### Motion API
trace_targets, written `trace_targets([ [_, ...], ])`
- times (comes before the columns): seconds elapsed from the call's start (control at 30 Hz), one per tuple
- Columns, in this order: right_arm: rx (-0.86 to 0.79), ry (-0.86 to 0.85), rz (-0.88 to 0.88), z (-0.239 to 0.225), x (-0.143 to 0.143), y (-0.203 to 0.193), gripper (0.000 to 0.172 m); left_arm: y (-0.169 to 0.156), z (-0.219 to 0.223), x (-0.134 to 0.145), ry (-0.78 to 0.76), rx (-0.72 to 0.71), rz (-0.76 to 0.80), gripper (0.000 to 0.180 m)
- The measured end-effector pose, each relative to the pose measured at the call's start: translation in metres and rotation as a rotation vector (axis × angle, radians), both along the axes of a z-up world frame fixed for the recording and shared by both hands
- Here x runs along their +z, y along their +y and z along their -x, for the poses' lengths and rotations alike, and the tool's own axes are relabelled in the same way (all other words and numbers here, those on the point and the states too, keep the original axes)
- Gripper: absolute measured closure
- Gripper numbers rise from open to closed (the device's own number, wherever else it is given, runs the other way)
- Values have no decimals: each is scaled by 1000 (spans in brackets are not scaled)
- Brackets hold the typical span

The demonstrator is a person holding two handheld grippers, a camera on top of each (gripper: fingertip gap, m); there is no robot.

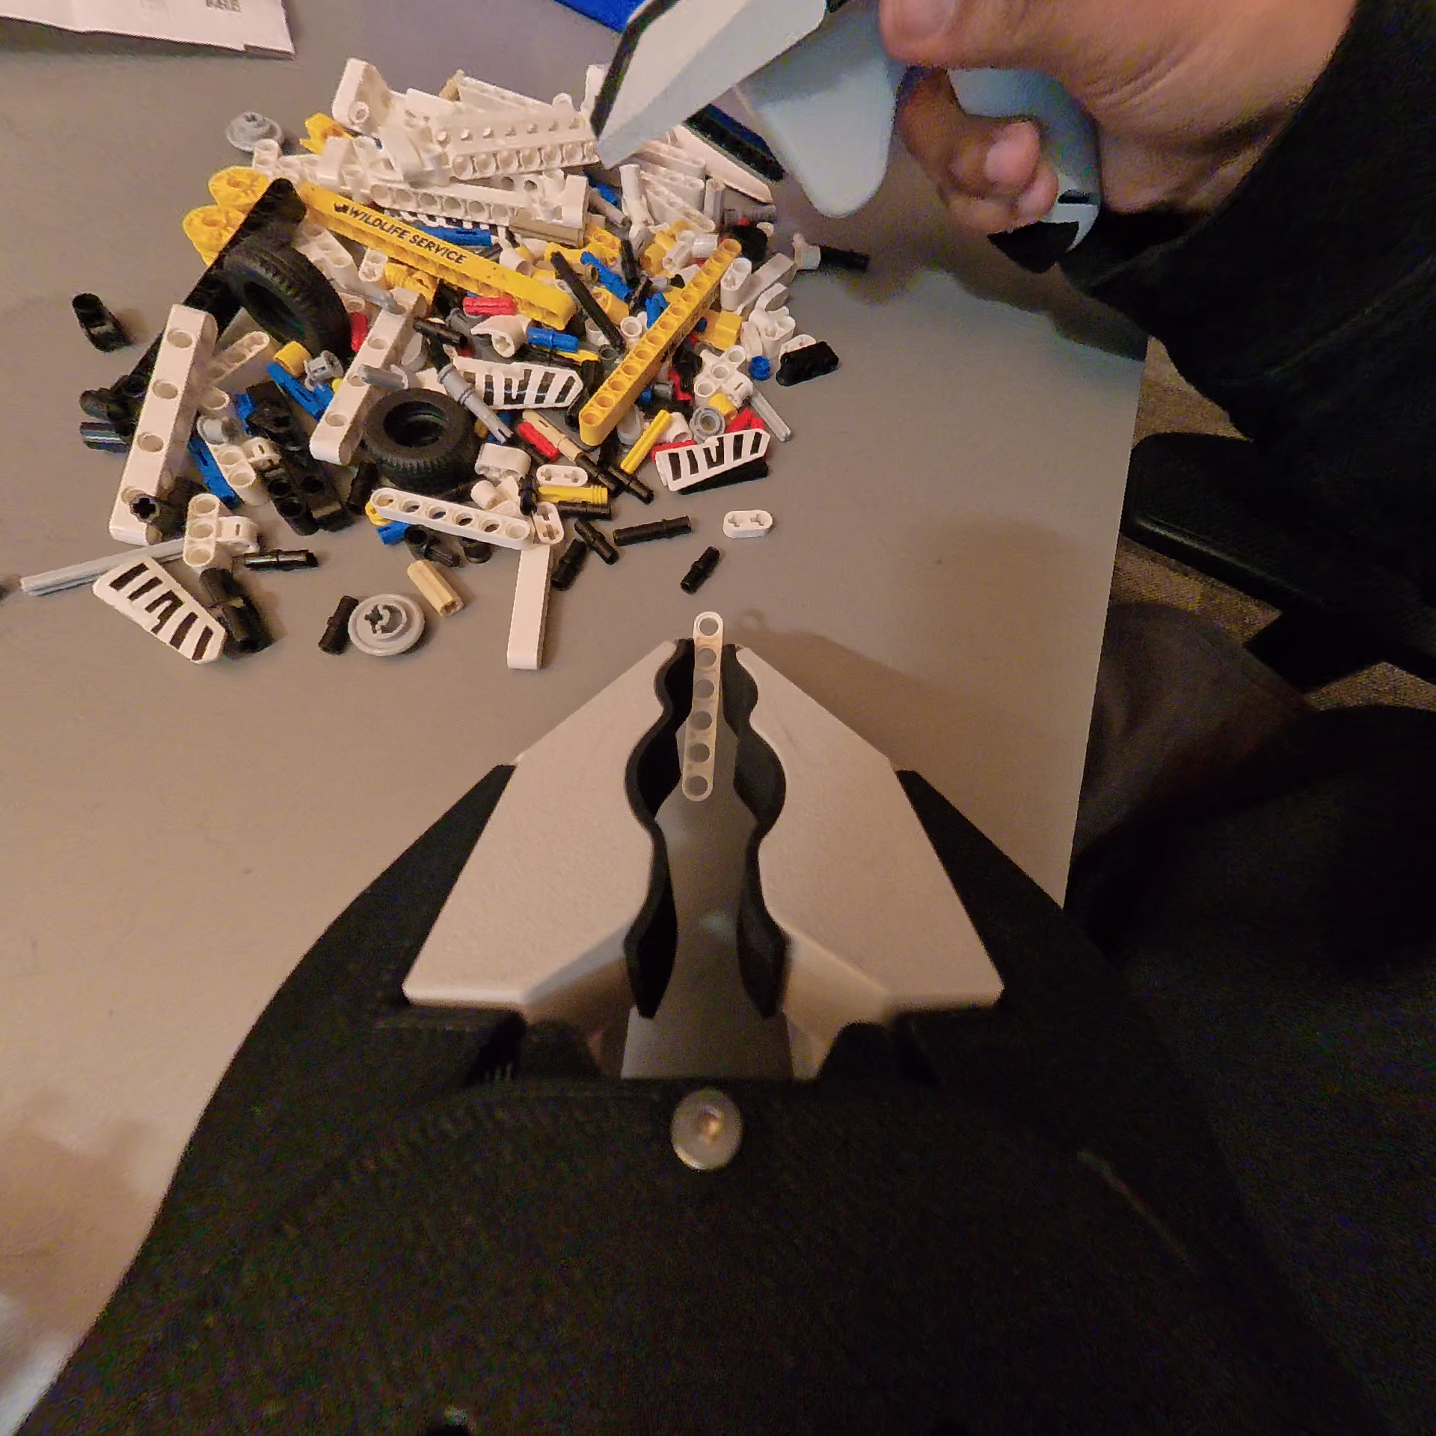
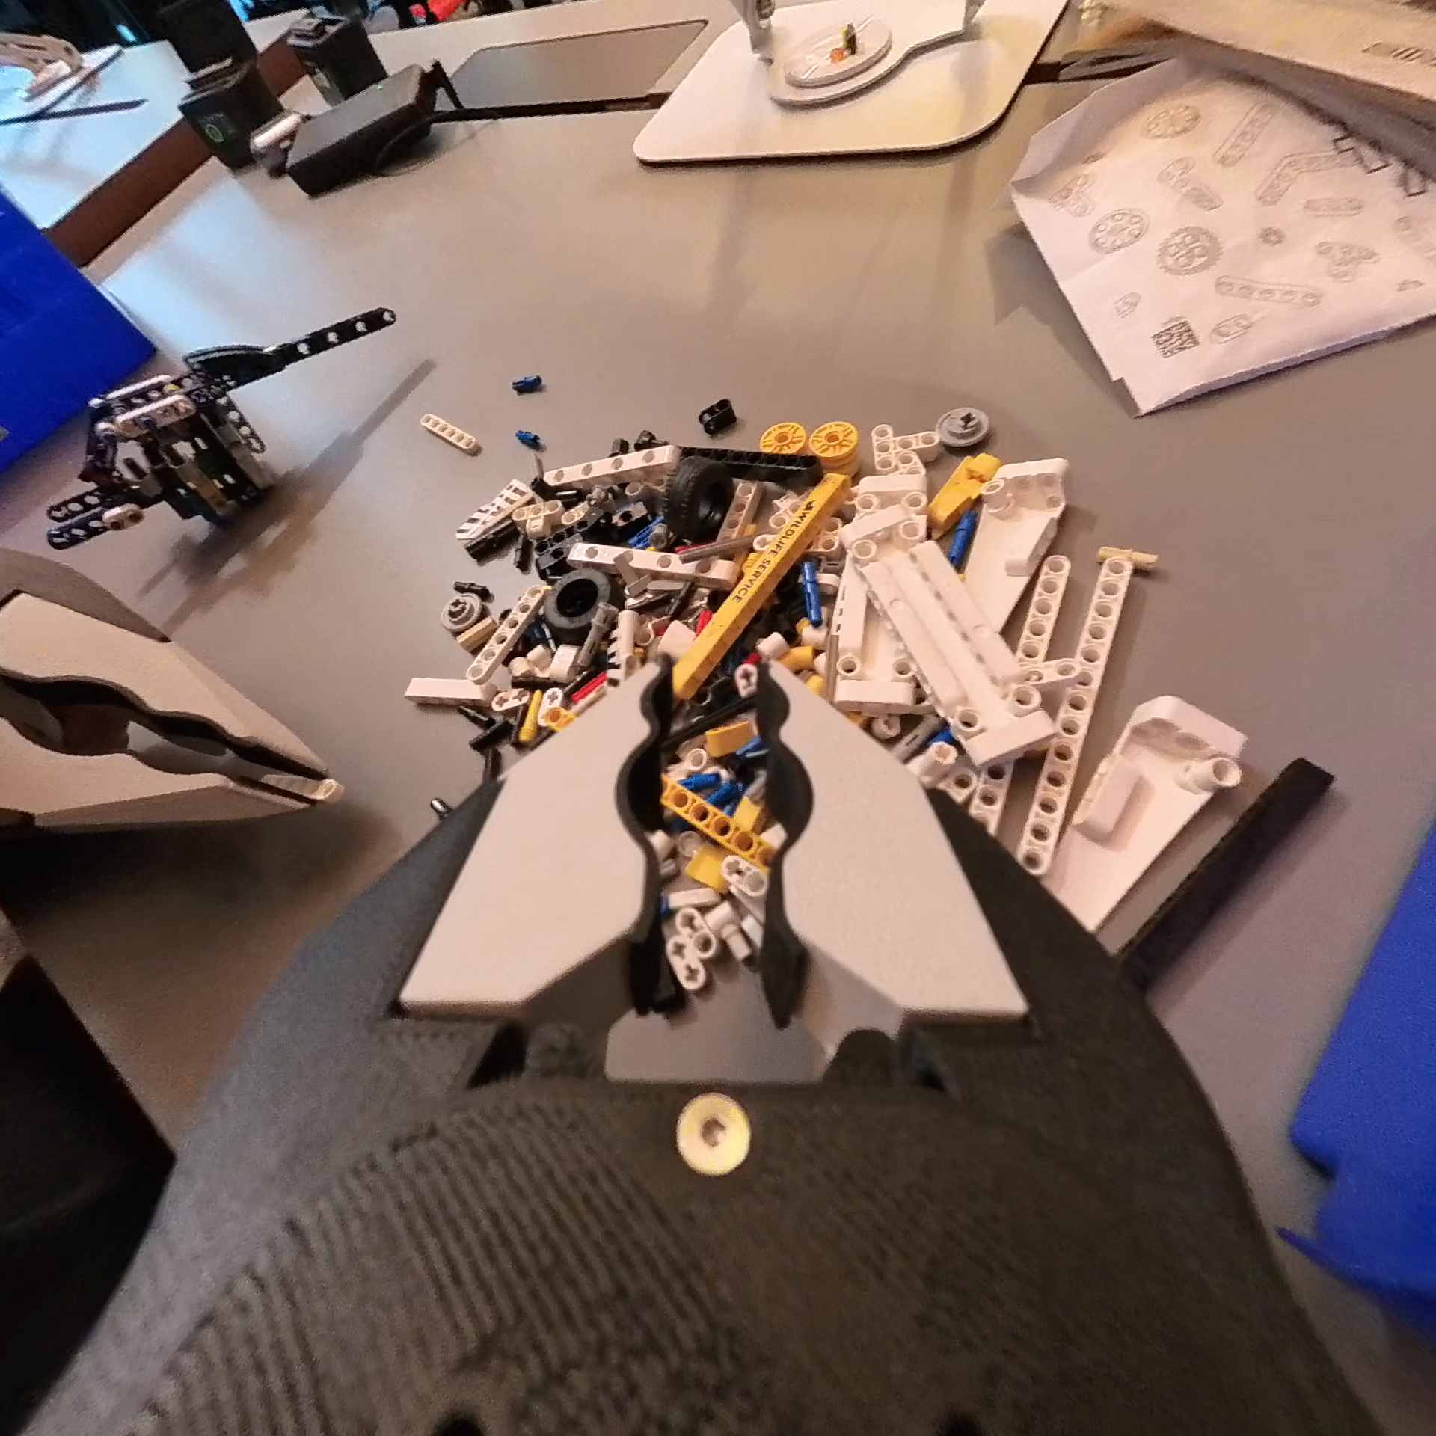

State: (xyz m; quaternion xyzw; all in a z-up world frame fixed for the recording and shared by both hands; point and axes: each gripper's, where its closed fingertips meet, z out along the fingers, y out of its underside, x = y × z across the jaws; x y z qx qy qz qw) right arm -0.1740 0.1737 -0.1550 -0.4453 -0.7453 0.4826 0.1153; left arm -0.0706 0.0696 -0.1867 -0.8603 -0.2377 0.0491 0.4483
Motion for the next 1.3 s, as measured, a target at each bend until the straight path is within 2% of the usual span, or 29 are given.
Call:
trace_targets([
  [0.2,0,139,5,-7,23,3,153,-1,1,6,2,7,-35,174],
  [0.33,142,263,14,-36,37,-28,150,1,2,18,-22,14,-134,174],
  [0.4,235,389,-30,-57,42,-51,142,2,4,31,-72,32,-252,174],
  [0.5,312,652,-218,-82,42,-82,132,-6,13,58,-205,109,-513,174],
  [0.6,290,921,-427,-91,44,-102,139,-12,13,79,-391,106,-757,174],
  [0.67,300,1032,-443,-100,50,-116,138,-15,12,88,-497,87,-874,174],
  [0.7,308,1043,-421,-103,52,-122,135,-17,12,92,-537,86,-929,174],
  [0.8,349,961,-348,-106,50,-134,109,-20,11,99,-631,68,-1036,174],
  [0.9,361,916,-289,-107,52,-139,103,-20,7,103,-658,44,-1067,174],
  [1.07,350,920,-256,-106,59,-141,109,-13,-3,107,-694,-15,-1065,175],
  [1.17,349,932,-266,-105,61,-139,122,-10,-8,107,-701,-38,-1048,175],
  [1.3,367,941,-270,-108,61,-137,122,-8,-10,107,-699,-56,-1042,175],
])
